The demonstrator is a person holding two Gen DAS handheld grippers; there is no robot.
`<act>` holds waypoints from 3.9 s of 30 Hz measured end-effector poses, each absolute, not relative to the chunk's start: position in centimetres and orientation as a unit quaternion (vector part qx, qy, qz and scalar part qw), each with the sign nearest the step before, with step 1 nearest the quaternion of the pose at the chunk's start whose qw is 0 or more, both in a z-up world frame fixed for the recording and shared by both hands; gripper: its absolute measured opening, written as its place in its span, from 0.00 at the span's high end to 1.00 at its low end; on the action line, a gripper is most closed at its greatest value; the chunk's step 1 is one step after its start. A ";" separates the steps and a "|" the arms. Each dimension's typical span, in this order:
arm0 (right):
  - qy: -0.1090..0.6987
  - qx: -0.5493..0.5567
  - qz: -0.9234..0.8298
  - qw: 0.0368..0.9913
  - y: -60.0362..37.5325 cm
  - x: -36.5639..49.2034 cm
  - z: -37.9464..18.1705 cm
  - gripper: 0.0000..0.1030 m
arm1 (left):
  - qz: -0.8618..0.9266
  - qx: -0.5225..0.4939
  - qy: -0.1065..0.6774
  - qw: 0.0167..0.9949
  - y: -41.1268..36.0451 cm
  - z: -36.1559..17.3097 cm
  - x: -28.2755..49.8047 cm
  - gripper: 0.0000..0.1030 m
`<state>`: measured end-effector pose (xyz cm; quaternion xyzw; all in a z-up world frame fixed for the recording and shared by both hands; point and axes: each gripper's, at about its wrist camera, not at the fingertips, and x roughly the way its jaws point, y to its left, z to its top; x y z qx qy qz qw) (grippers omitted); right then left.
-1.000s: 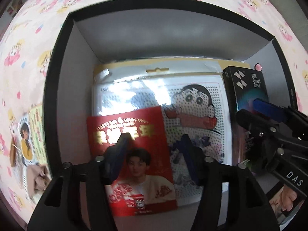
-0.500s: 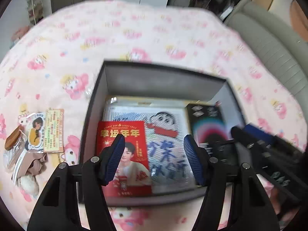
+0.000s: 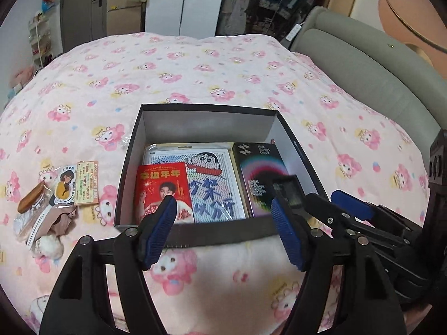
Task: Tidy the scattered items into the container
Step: 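Open the left gripper and lift both grippers away from the box, then move the left gripper to the white plush keychain and grasp it, then lift the white plush with the left gripper and carry it over the box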
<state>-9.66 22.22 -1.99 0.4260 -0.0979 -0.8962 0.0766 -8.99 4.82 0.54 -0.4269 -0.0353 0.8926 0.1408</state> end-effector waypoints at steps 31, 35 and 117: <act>0.010 0.444 -0.886 0.131 8.8 -5.0 -1.7 0.53 | 0.896 -0.425 -0.096 0.078 -8.1 -0.8 -2.3 0.30; 0.026 0.446 -0.882 0.148 6.2 -5.4 -1.9 0.53 | 0.895 -0.427 -0.109 0.061 -10.7 -1.3 -2.3 0.30; -0.089 0.572 -0.782 0.233 14.7 -3.0 -13.3 0.66 | 0.751 -0.598 -0.210 0.186 -0.5 -12.6 -4.4 0.51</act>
